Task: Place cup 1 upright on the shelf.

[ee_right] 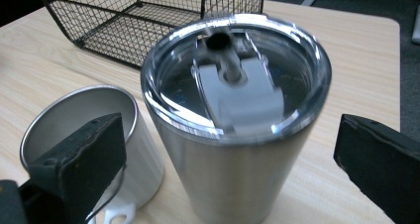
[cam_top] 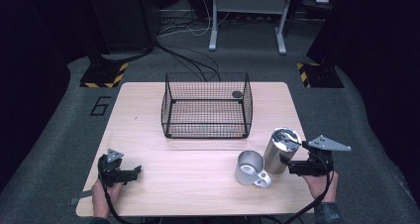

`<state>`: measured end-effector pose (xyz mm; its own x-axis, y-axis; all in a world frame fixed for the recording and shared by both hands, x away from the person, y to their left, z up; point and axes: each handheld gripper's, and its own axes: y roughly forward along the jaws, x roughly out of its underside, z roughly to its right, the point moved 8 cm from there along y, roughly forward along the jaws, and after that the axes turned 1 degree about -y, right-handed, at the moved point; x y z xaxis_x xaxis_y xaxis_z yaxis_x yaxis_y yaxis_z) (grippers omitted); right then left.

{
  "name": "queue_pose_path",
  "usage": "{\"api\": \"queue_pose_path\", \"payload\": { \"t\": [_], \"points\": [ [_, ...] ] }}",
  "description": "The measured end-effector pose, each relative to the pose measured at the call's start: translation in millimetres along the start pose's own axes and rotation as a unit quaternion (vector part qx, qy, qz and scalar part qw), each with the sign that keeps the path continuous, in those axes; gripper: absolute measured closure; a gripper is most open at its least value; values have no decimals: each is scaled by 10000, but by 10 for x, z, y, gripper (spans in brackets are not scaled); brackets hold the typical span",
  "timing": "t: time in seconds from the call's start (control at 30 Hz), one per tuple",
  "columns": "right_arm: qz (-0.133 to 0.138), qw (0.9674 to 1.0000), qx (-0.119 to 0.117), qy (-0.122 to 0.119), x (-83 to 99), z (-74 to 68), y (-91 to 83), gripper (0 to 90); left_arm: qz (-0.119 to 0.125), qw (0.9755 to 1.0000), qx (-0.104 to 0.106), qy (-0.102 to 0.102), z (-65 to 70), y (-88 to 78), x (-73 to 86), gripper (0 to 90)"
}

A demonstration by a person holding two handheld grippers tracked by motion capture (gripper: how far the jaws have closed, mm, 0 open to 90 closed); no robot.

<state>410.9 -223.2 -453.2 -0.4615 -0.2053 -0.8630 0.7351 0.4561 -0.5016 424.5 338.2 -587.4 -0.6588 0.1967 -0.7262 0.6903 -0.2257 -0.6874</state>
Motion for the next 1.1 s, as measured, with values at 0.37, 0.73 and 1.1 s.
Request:
{"api": "queue_pose_path", "payload": {
  "t": [0.37, 0.73, 1.1],
  "points": [
    [-6, 9999, 108, -26, -107, -12, 148, 0, -5, 10000, 6, -4, 1, 0, 1, 5],
    [-51, 9998, 169, -10, -68, 14, 306, 16, -1, 10000, 7, 0, 1, 1, -1, 5],
    [25, 9995, 304, -110, -71, 11, 309, 33, -1, 10000, -39, -8, 2, 7, -6, 3]
  ]
}}
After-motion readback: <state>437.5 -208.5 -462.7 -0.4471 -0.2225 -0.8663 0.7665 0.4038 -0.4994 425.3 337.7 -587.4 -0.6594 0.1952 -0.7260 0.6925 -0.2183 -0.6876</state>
